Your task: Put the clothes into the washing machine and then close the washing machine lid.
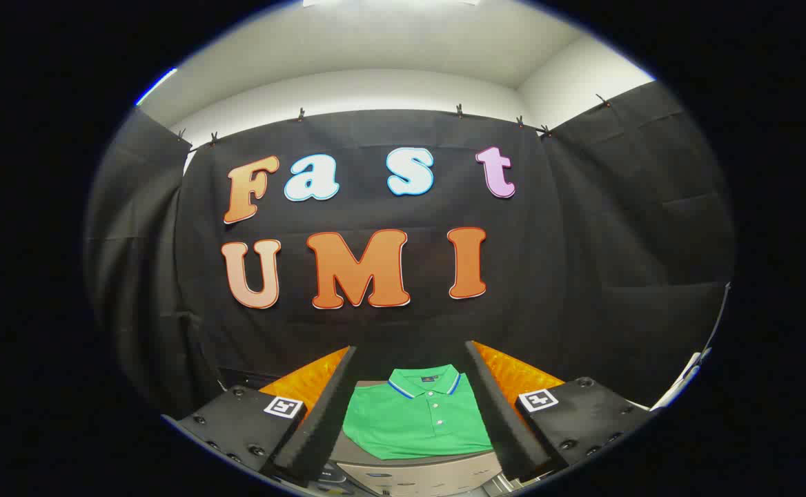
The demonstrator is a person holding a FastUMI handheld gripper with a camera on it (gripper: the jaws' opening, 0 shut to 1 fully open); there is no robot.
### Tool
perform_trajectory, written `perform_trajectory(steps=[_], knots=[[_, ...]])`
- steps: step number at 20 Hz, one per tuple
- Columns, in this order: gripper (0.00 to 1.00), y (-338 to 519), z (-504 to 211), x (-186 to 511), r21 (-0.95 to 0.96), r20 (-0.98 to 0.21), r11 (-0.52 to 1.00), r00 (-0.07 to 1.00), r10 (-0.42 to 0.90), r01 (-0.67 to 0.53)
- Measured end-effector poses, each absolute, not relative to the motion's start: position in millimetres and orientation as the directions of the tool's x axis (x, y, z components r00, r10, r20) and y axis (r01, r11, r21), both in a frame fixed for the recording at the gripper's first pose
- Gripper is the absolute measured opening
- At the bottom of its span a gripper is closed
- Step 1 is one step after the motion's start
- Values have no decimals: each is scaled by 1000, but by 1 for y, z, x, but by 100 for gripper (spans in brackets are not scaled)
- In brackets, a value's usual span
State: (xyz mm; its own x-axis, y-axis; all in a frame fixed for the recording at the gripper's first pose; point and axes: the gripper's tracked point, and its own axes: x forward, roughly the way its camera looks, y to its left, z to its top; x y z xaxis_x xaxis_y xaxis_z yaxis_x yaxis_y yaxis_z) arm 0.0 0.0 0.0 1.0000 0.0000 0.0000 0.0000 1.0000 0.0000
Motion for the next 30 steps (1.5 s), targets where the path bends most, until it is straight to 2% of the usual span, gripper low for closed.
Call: perform_trajectory(steps=[30], knots=[[97,0,-5,28,-41,-59,999,998,23,-26]])
